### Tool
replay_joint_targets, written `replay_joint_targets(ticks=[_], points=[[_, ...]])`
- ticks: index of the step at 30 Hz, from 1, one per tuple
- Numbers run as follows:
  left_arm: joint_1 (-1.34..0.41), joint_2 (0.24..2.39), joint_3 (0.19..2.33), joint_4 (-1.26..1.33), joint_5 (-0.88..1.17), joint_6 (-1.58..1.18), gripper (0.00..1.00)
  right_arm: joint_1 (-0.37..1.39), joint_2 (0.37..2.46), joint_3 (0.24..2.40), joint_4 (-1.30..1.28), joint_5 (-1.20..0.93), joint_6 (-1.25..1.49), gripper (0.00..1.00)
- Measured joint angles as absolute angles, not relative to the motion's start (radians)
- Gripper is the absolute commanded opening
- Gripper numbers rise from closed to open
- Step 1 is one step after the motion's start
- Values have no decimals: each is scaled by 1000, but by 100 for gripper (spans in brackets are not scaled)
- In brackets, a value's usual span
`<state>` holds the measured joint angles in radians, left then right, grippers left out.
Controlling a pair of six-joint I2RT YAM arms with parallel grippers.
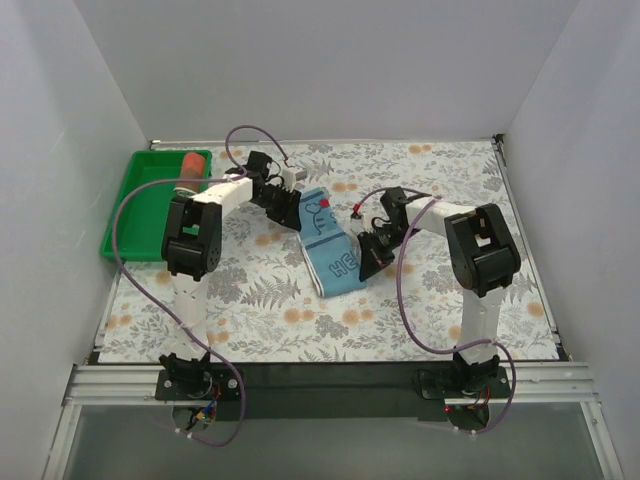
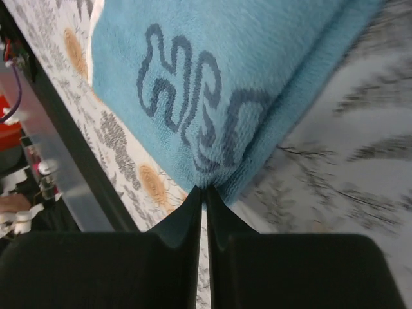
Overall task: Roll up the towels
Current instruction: Fold the towel, then roll the towel
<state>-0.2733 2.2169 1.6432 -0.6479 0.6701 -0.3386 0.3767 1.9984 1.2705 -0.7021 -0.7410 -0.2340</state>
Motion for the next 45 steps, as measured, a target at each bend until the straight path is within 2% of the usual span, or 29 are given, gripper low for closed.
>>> replay_joint_targets(ticks=[2, 5, 6, 8, 9, 11, 12, 14, 19, 24, 28, 33, 39, 45], points=[[-273, 2253, 1693, -645, 689, -341, 30, 410, 1998, 1236, -693, -772, -215, 13], [-275, 2304, 1768, -644, 715, -343, 31, 455, 1998, 1200, -671, -815, -188, 30], [-277, 2315, 1785, -644, 716, -342, 35, 467, 1996, 1193, -667, -830, -179, 33], [-279, 2328, 1814, -646, 718, -335, 44, 481, 1985, 1176, -662, -847, -174, 38], [-281, 2326, 1819, -645, 711, -328, 55, 481, 1970, 1166, -662, -849, -170, 41], [-282, 2304, 1809, -643, 689, -306, 68, 467, 1921, 1146, -667, -847, -166, 41], [-282, 2279, 1788, -633, 675, -295, 80, 455, 1877, 1136, -676, -846, -167, 41], [-279, 2192, 1698, -611, 648, -270, 84, 422, 1817, 1133, -687, -841, -172, 40], [-275, 1818, 1421, -572, 629, -150, 81, 355, 1732, 1226, -705, -837, -183, 39], [-341, 1471, 1203, -531, 616, 37, 75, 404, 1808, 1390, -694, -846, -161, 34], [-478, 1328, 987, -478, 563, 178, 66, 459, 1903, 1457, -664, -862, -128, 33], [-654, 1290, 750, -411, 453, 326, 59, 510, 2012, 1459, -619, -863, -95, 31], [-792, 1340, 686, -264, 346, 424, 54, 526, 2110, 1436, -587, -832, -82, 29], [-841, 1413, 625, -127, 286, 497, 43, 528, 2134, 1429, -574, -818, -78, 27]])
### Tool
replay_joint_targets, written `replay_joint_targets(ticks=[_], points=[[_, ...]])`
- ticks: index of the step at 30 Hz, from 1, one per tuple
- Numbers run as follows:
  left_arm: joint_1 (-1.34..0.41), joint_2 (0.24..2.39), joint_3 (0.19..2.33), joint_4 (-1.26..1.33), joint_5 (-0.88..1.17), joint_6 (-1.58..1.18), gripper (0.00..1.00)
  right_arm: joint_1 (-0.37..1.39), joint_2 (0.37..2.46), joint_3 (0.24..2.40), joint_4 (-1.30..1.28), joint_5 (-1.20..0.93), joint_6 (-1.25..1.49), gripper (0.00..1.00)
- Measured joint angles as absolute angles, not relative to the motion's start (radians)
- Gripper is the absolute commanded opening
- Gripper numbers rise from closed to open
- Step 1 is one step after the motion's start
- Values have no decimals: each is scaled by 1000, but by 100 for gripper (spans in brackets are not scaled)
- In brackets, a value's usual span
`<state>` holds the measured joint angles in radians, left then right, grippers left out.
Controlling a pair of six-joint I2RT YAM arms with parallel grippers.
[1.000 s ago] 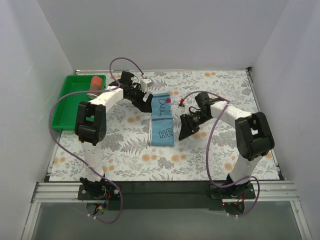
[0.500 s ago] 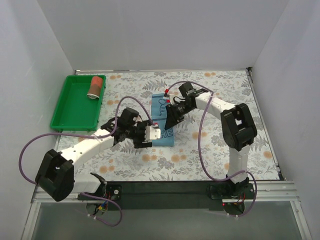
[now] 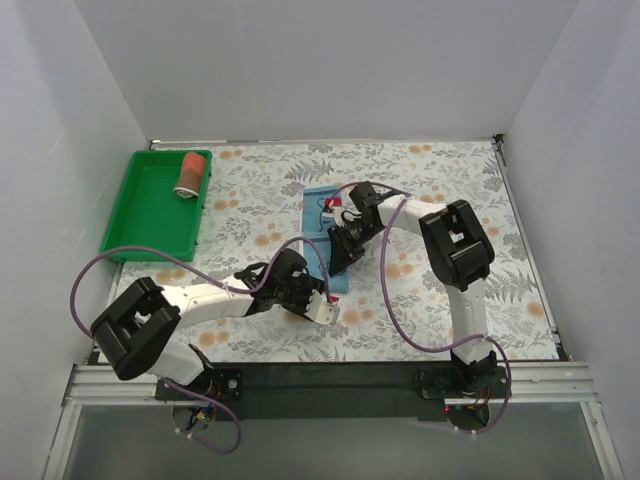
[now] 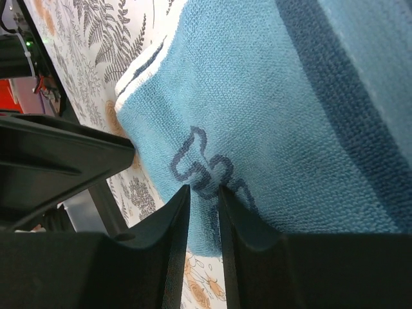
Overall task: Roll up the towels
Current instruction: Roll the towel
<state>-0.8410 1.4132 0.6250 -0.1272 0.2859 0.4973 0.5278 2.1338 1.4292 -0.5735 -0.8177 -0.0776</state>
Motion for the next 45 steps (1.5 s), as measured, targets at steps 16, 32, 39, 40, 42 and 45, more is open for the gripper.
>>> replay_joint_targets(ticks=[16, 32, 39, 40, 42, 45], points=[[-876, 1494, 606, -30, 218, 509, 0, 548, 2083, 1322, -489, -837, -78, 26], [-894, 1354, 712, -395, 393, 331, 0, 582, 1936, 1380, -588, -742, -130, 34], [-894, 1355, 730, -471, 439, 274, 0, 581, 1970, 1428, -593, -698, -155, 36], [-894, 1355, 740, -478, 444, 266, 0, 581, 1986, 1432, -593, -694, -159, 36], [-894, 1355, 763, -486, 452, 253, 0, 582, 2020, 1435, -593, -683, -162, 34], [-881, 1356, 797, -492, 463, 237, 0, 585, 2068, 1434, -594, -674, -166, 31]])
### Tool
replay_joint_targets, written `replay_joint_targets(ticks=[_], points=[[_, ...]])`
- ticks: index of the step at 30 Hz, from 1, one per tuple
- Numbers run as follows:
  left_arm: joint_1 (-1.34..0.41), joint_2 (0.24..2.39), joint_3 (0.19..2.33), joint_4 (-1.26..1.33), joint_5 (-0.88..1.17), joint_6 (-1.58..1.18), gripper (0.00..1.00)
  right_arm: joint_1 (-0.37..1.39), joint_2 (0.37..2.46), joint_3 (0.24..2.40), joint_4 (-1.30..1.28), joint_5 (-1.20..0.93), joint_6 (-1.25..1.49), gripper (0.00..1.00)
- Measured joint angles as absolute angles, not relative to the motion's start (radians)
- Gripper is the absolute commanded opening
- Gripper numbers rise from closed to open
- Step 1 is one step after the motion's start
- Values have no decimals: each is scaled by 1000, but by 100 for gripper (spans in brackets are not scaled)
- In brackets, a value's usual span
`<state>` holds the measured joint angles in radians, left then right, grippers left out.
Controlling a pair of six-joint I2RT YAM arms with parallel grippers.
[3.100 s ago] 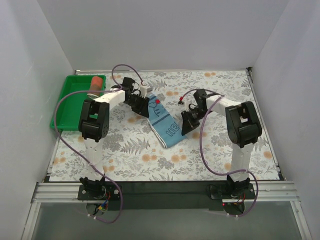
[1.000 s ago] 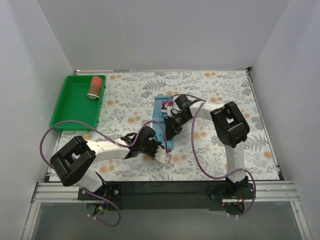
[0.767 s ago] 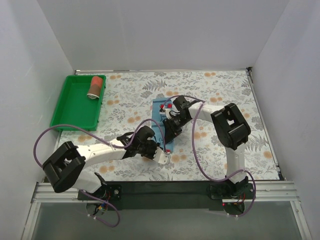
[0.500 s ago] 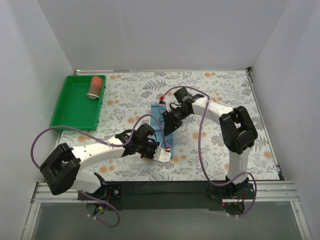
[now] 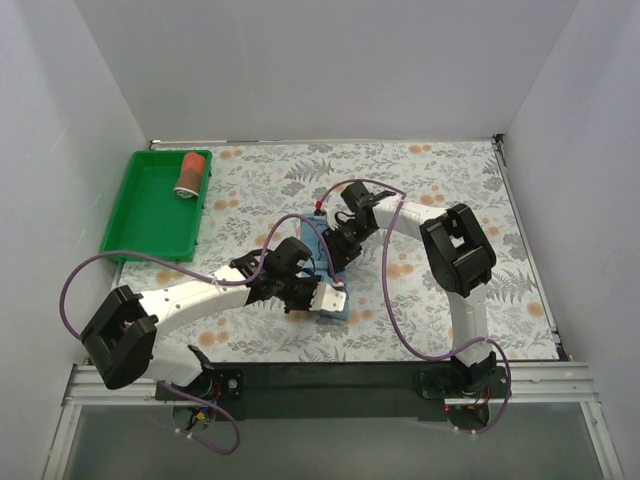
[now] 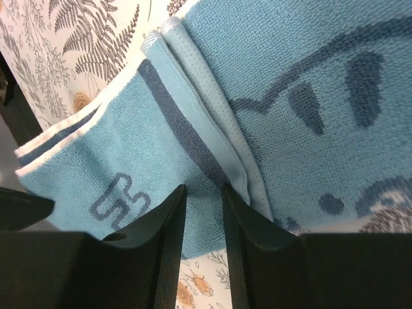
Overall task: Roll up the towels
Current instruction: Roll the towel
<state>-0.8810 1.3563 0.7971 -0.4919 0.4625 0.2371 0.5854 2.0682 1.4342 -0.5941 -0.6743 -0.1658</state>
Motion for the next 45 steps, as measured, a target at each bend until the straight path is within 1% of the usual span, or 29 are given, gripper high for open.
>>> replay_joint_targets(ticks=[8, 13, 20, 25, 28, 33, 34, 45], points=[[-743, 1448, 923, -475, 503, 212, 0, 599, 2083, 1428, -593, -684, -175, 28], [-673, 1526, 977, -460, 523, 215, 0, 601, 2080, 1435, -601, -680, -187, 28], [-667, 1551, 979, -456, 549, 226, 0, 603, 2080, 1554, -647, -653, -190, 30], [-664, 1551, 979, -451, 561, 229, 0, 602, 2082, 1645, -643, -623, -190, 29], [-663, 1551, 979, -450, 561, 231, 0, 602, 2100, 1649, -638, -615, -190, 28], [-653, 1553, 984, -448, 561, 231, 0, 601, 2193, 1639, -636, -607, -191, 25], [-648, 1558, 988, -447, 561, 230, 0, 598, 2209, 1636, -638, -632, -187, 25], [-609, 1651, 1000, -337, 513, 210, 0, 595, 2210, 1635, -637, -651, -190, 26]])
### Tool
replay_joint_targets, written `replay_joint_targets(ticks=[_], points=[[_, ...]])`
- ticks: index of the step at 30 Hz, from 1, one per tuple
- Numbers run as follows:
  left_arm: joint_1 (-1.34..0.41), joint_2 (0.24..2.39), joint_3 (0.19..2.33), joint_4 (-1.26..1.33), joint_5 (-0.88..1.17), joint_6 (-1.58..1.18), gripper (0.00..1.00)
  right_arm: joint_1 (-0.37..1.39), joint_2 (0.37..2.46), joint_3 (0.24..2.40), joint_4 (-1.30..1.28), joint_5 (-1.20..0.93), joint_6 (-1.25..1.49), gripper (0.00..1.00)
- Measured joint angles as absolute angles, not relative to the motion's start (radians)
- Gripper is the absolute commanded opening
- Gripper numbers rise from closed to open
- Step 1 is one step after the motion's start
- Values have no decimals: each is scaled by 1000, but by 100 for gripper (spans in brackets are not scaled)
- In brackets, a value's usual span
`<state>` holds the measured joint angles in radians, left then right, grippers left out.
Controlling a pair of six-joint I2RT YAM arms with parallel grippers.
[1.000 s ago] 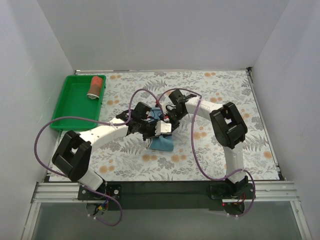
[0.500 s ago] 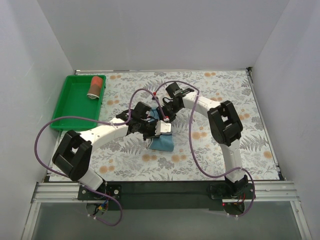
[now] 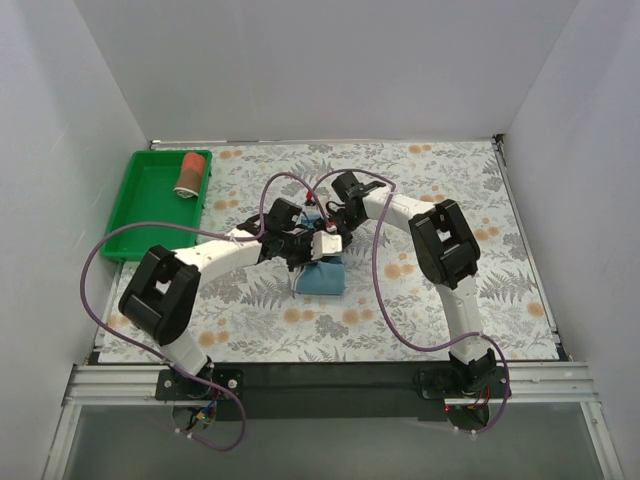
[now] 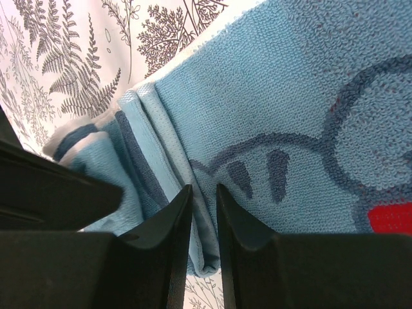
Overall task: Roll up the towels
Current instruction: Roll the towel
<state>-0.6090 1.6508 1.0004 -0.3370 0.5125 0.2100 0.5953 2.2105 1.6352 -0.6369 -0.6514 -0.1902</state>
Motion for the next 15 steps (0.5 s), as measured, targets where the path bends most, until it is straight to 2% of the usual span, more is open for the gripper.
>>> replay_joint_targets(ticks=[9, 15], points=[[-604, 1692, 979, -227, 471, 219, 0, 595, 2210, 1637, -640, -658, -188, 31], [-603, 1723, 939, -181, 467, 224, 0, 595, 2210, 1655, -660, -646, -185, 41]])
